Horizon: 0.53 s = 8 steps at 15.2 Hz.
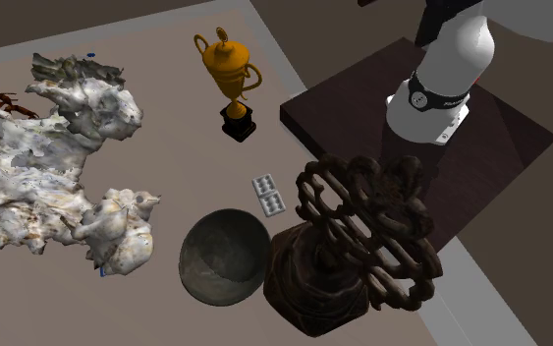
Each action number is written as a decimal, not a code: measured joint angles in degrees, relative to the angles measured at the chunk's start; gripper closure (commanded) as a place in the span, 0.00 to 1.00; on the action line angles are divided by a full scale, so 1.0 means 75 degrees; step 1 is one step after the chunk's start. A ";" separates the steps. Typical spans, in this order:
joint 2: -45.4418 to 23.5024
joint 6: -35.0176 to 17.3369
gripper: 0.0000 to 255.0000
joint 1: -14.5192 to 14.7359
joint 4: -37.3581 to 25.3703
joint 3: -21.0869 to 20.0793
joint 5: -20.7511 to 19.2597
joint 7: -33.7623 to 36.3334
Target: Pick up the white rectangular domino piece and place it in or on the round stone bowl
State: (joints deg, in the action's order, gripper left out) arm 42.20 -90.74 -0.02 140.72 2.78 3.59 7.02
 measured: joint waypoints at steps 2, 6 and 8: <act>0.0005 -0.0111 0.00 0.0018 0.0113 0.0063 -0.0068 -0.0172; -0.0054 -0.1046 0.00 0.0225 0.0924 0.0363 -0.0438 -0.1324; -0.0154 -0.1632 0.00 0.0292 0.1361 0.0619 -0.0707 -0.2044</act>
State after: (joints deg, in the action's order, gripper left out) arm 41.04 -102.98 2.17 150.93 7.42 -1.71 -8.31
